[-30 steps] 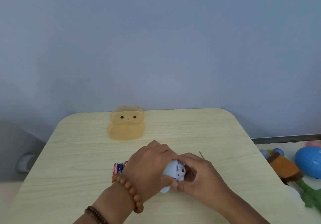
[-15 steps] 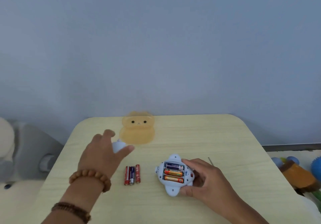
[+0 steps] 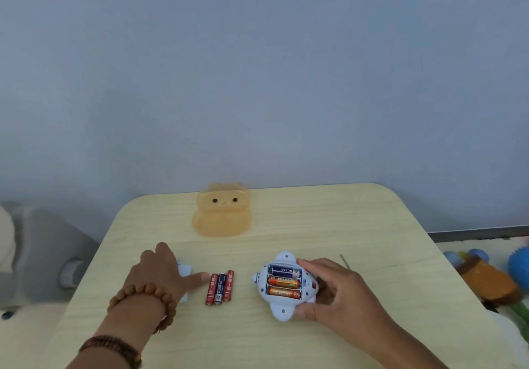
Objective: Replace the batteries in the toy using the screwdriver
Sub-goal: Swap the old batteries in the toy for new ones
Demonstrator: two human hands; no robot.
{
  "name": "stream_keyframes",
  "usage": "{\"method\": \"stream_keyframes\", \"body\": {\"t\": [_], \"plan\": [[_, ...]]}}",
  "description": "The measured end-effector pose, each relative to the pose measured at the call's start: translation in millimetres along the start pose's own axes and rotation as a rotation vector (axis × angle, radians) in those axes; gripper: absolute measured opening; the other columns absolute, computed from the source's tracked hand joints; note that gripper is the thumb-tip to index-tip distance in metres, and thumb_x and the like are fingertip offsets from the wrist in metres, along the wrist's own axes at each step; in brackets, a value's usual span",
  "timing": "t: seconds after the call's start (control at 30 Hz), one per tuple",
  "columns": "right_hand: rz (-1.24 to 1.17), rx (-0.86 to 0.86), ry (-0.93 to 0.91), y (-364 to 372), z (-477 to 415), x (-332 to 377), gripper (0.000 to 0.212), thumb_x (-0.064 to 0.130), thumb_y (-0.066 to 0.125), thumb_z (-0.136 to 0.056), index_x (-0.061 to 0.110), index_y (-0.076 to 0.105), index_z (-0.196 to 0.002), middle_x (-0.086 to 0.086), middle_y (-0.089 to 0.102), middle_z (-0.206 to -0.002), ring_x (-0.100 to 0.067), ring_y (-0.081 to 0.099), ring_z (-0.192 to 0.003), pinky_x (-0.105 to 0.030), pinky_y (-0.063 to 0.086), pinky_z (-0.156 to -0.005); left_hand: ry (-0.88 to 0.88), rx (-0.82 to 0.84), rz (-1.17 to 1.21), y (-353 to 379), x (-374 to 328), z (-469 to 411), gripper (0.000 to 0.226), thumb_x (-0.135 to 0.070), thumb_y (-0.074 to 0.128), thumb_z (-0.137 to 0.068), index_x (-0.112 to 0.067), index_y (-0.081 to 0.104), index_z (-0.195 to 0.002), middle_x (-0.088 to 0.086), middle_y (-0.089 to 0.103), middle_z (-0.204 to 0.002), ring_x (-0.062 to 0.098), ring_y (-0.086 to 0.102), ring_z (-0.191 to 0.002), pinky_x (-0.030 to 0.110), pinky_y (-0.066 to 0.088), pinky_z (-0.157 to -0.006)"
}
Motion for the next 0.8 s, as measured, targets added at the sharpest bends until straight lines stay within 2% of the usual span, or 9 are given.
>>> {"method": "stream_keyframes", "body": {"t": [0.17, 0.27, 0.33, 0.4, 0.47, 0.5, 0.57, 0.63, 0.8], "plan": [[-0.008, 0.003, 0.01, 0, 0, -1, 0.071, 0.031, 0.095, -0.065, 0.038, 0.066, -0.13, 0.013, 0.069, -0.117, -0.014, 0.071, -0.102, -0.035, 0.061, -0.087, -0.035, 0.033, -0.002, 0, 6, -2, 0.079, -0.08, 0.066, -0.057, -0.014, 0.035, -0.089, 0.007, 0.05, -0.092, 0.027, 0.06, -0.088, 0.035, 0.052, -0.072], [0.005, 0.003, 0.01, 0, 0, -1, 0.071, 0.031, 0.095, -0.065, 0.037, 0.066, -0.13, 0.012, 0.069, -0.115, -0.012, 0.071, -0.101, -0.027, 0.059, -0.083, -0.037, -0.018, -0.044, -14, 5, 0, 0.076, -0.082, 0.058, -0.063, -0.012, 0.04, -0.09, 0.008, 0.052, -0.091, 0.026, 0.058, -0.085, 0.038, 0.053, -0.077], [0.005, 0.001, 0.01, 0, 0, -2, 0.071, 0.031, 0.095, -0.065, 0.035, 0.066, -0.13, 0.012, 0.069, -0.115, -0.012, 0.07, -0.101, -0.022, 0.057, -0.082, 0.079, -0.166, -0.08, -35, -14, 8, 0.066, -0.075, 0.056, -0.072, -0.015, 0.047, -0.097, 0.005, 0.05, -0.094, 0.025, 0.051, -0.091, 0.038, 0.051, -0.079], [0.001, 0.004, 0.014, 0, -1, -2, 0.071, 0.029, 0.095, -0.065, 0.035, 0.067, -0.13, 0.012, 0.069, -0.115, -0.012, 0.07, -0.101, -0.021, 0.056, -0.082, 0.402, -0.286, 0.013, -50, -58, 27, 0.055, -0.063, 0.063, -0.077, -0.023, 0.053, -0.112, -0.002, 0.053, -0.109, 0.021, 0.047, -0.105, 0.037, 0.047, -0.09], [0.005, 0.014, 0.016, 1, -3, -2, 0.071, 0.027, 0.095, -0.066, 0.034, 0.066, -0.131, 0.012, 0.069, -0.115, -0.012, 0.07, -0.101, -0.021, 0.056, -0.082, 0.747, -0.169, 0.052, -38, -103, 54, 0.062, -0.053, 0.07, -0.075, -0.032, 0.048, -0.129, -0.013, 0.048, -0.126, 0.012, 0.041, -0.118, 0.033, 0.04, -0.102], [0.009, 0.021, 0.015, 2, -4, -2, 0.072, 0.027, 0.095, -0.066, 0.034, 0.066, -0.132, 0.011, 0.069, -0.116, -0.012, 0.07, -0.102, -0.022, 0.057, -0.083, 0.835, -0.064, 0.017, -21, -117, 63, 0.07, -0.052, 0.071, -0.073, -0.034, 0.043, -0.134, -0.017, 0.043, -0.131, 0.008, 0.037, -0.122, 0.03, 0.036, -0.105], [0.027, 0.027, 0.013, 2, -5, -4, 0.074, 0.029, 0.095, -0.066, 0.035, 0.064, -0.133, 0.01, 0.069, -0.117, -0.012, 0.069, -0.103, -0.023, 0.056, -0.083, 0.87, 0.069, -0.068, 11, -128, 66, 0.081, -0.058, 0.071, -0.07, -0.034, 0.037, -0.14, -0.019, 0.039, -0.136, 0.006, 0.034, -0.124, 0.025, 0.032, -0.105], [0.032, 0.022, 0.014, 1, -5, -5, 0.075, 0.03, 0.094, -0.066, 0.034, 0.064, -0.134, 0.011, 0.069, -0.116, -0.012, 0.069, -0.102, -0.02, 0.054, -0.081, 0.876, 0.093, -0.043, 27, -131, 63, 0.082, -0.064, 0.071, -0.065, -0.037, 0.04, -0.136, -0.02, 0.041, -0.13, 0.005, 0.037, -0.116, 0.024, 0.036, -0.1], [0.043, 0.019, 0.004, 1, -5, -5, 0.073, 0.03, 0.095, -0.067, 0.035, 0.064, -0.133, 0.011, 0.069, -0.117, -0.012, 0.069, -0.103, -0.021, 0.055, -0.082, 0.861, 0.099, 0.054, 31, -132, 58, 0.051, -0.057, 0.075, -0.065, -0.037, 0.059, -0.11, -0.02, 0.04, -0.109, 0.004, 0.039, -0.098, 0.023, 0.043, -0.086]]}}
Point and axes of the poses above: each hand's wrist, its own z-axis away from the middle knuckle, its own y-axis out of the palm, x = y × z, the point moved 10 cm from there along -z, towards the middle knuckle
